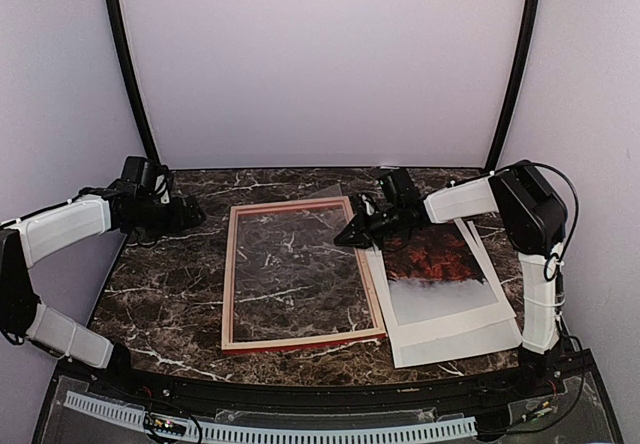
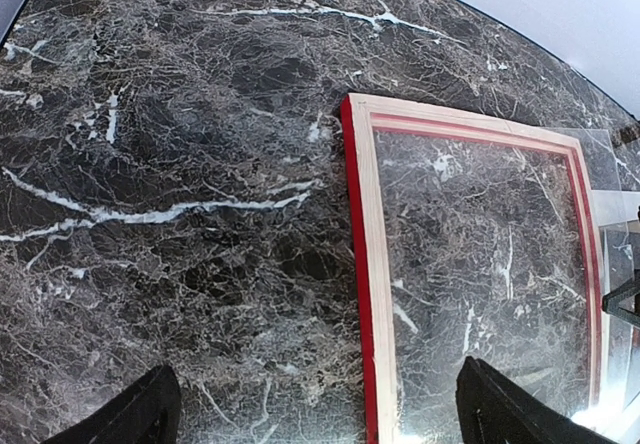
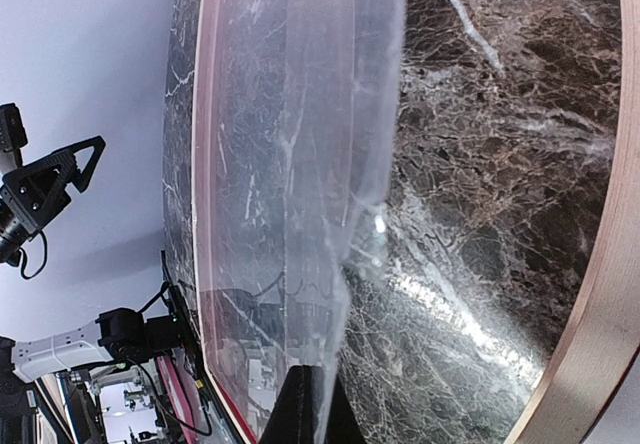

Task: Put the photo into the frame
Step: Place the glass panel at the frame body.

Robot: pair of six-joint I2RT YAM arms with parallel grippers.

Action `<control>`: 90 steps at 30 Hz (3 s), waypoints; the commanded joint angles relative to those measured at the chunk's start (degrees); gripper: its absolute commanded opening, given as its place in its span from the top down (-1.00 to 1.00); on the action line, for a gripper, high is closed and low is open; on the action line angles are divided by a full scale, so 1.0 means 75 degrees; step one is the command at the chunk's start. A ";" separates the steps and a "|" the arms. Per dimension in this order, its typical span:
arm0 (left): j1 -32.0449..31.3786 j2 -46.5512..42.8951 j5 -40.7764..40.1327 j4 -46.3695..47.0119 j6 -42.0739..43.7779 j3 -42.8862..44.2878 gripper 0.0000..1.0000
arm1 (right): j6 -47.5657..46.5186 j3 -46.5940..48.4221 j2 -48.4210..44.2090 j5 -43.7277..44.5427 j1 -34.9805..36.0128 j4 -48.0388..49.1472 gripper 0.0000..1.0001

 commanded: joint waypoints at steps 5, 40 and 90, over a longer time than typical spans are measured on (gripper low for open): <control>-0.0087 0.0026 0.0107 0.0074 0.0074 0.0047 -0.98 | -0.0089 -0.0129 -0.0289 0.0196 -0.0048 0.0078 1.00; -0.0167 -0.0080 0.0137 0.0066 0.0038 -0.0025 -0.98 | -0.0253 -0.0230 -0.0469 0.0252 0.0062 -0.0254 1.00; -0.1532 0.0798 -0.1004 0.1215 -0.0744 -0.0549 -0.98 | 0.0370 -0.0041 -0.0154 -0.0290 0.0253 -0.0350 1.00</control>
